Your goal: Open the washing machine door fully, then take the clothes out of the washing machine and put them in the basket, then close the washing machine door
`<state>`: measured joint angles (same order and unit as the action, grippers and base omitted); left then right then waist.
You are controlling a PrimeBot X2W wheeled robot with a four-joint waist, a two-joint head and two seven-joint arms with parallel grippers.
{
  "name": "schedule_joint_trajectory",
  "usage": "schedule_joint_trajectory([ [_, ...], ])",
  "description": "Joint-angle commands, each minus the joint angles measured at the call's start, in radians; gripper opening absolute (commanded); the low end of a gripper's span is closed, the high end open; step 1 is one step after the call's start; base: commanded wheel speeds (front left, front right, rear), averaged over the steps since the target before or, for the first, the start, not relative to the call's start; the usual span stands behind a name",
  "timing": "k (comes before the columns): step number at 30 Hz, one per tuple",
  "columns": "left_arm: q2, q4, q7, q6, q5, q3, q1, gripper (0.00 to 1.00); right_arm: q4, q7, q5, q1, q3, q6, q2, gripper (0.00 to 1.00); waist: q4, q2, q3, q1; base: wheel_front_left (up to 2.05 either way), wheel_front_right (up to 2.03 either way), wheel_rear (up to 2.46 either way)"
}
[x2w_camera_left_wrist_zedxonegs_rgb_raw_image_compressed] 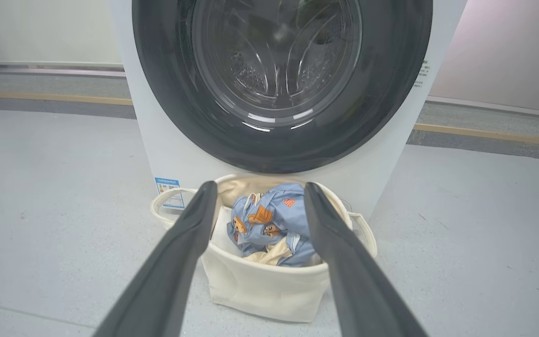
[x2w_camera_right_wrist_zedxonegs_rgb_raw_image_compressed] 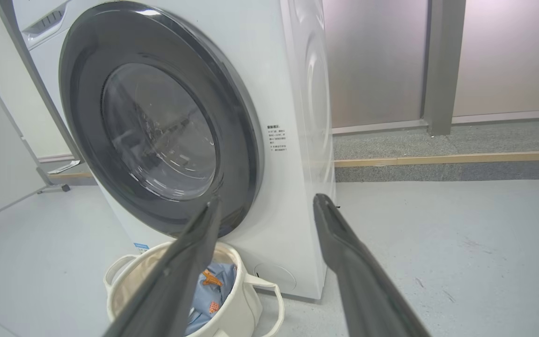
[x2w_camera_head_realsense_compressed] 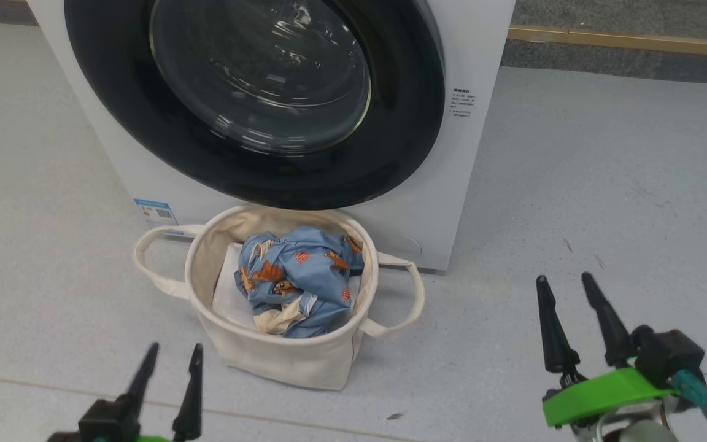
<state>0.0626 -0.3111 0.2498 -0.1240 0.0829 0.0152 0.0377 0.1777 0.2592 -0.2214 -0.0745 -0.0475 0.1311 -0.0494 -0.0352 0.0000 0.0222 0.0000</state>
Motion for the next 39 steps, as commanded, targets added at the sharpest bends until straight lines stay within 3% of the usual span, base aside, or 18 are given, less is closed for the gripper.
schedule_joint_trajectory([
  [1, -0.001, -0.011, -0.002, 0.000, 0.001, 0.000, 0.001, 0.00, 0.010, 0.000, -0.001, 0.001, -0.001, 0.000, 0.000, 0.00, 0.000, 0.0000, 0.000, 0.0000, 0.00, 0.00, 0.00],
  [10, -0.003, -0.050, -0.029, 0.000, 0.080, 0.010, -0.003, 0.00, 0.049, -0.017, -0.081, 0.016, 0.000, 0.000, -0.003, 0.00, 0.002, 0.0000, -0.003, 0.0023, 0.00, 0.00, 0.00],
  [15, -0.003, -0.044, -0.040, 0.000, 0.142, 0.011, -0.002, 0.00, 0.051, -0.028, -0.140, 0.013, 0.002, 0.000, -0.007, 0.00, 0.004, 0.0000, -0.002, 0.0002, 0.00, 0.00, 0.00],
  [39, -0.005, -0.019, -0.103, -0.002, 0.423, 0.027, 0.011, 0.00, 0.054, -0.084, -0.408, 0.004, 0.016, 0.000, -0.019, 0.00, 0.010, 0.0000, -0.005, 0.0000, 0.00, 0.00, 0.00],
])
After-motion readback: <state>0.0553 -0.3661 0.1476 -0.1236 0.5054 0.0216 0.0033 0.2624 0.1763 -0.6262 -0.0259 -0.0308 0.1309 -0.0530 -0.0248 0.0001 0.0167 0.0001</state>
